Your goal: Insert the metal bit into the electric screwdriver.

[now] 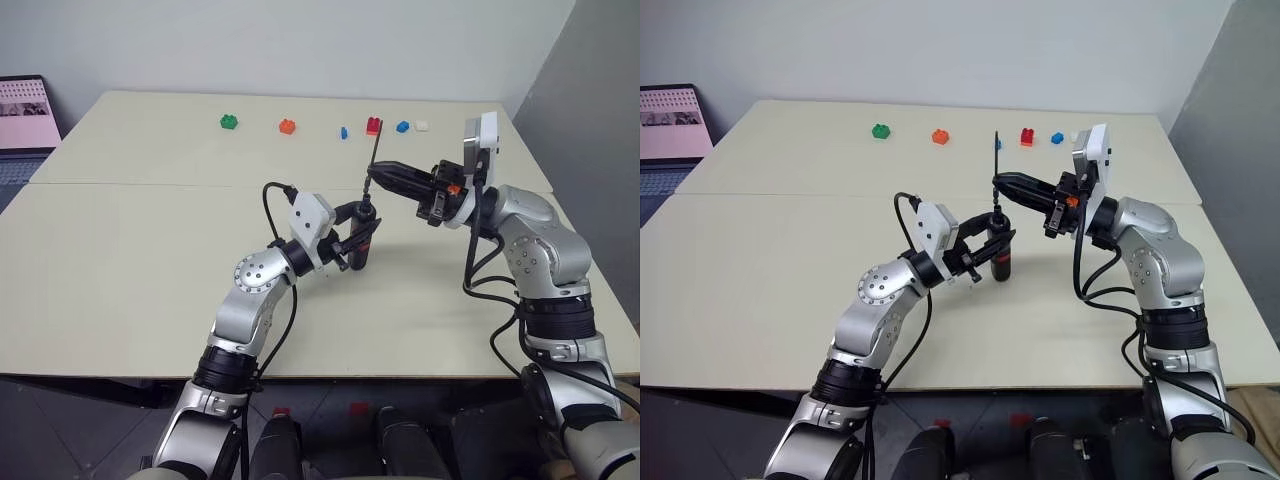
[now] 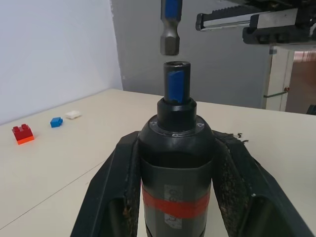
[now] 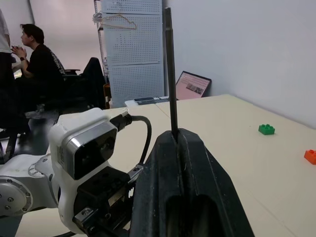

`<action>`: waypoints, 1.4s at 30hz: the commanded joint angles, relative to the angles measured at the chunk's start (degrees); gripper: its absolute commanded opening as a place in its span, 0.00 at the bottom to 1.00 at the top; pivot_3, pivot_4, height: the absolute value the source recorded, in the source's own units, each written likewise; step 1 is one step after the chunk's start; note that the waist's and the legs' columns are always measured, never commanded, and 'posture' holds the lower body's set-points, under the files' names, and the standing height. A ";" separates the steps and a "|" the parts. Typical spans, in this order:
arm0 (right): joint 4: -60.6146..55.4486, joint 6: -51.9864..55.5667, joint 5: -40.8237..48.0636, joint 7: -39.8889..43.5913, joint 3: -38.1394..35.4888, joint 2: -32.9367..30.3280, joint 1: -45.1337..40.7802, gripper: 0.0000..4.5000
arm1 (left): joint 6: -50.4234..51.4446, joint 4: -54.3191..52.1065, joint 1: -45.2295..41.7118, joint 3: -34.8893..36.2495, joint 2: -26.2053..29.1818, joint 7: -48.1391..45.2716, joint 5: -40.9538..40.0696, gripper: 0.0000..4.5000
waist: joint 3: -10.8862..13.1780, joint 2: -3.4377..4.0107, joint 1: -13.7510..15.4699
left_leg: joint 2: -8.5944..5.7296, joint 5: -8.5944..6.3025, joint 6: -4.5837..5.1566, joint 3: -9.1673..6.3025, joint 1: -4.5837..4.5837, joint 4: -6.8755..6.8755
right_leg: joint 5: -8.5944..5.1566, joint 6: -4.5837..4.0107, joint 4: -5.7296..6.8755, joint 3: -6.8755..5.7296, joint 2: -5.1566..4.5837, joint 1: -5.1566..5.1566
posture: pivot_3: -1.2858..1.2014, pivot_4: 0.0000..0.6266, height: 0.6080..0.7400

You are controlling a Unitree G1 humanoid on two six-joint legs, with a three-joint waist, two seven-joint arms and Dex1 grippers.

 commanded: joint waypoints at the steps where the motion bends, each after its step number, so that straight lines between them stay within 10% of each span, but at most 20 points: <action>1: -2.02 -0.62 1.12 -0.20 -1.47 -0.58 -1.14 0.00 | 0.28 -0.67 -0.58 0.25 0.46 -0.24 0.07 0.36 | 0.00 0.00 0.00 | 0.00 0.00 0.00 0.00 0.00 0.00 | 0.00 0.00 0.00 0.00 0.00 0.00 | 0.52 0.24 1.00; 42: -2.35 0.12 0.23 0.50 0.10 -1.79 -0.45 0.00 | 0.39 -0.81 -0.21 -0.44 0.31 -0.34 0.22 0.36 | 0.00 0.00 0.01 | 0.00 0.00 0.00 0.00 0.00 0.00 | -0.01 -0.01 -0.02 0.00 0.00 0.00 | 0.52 0.24 1.00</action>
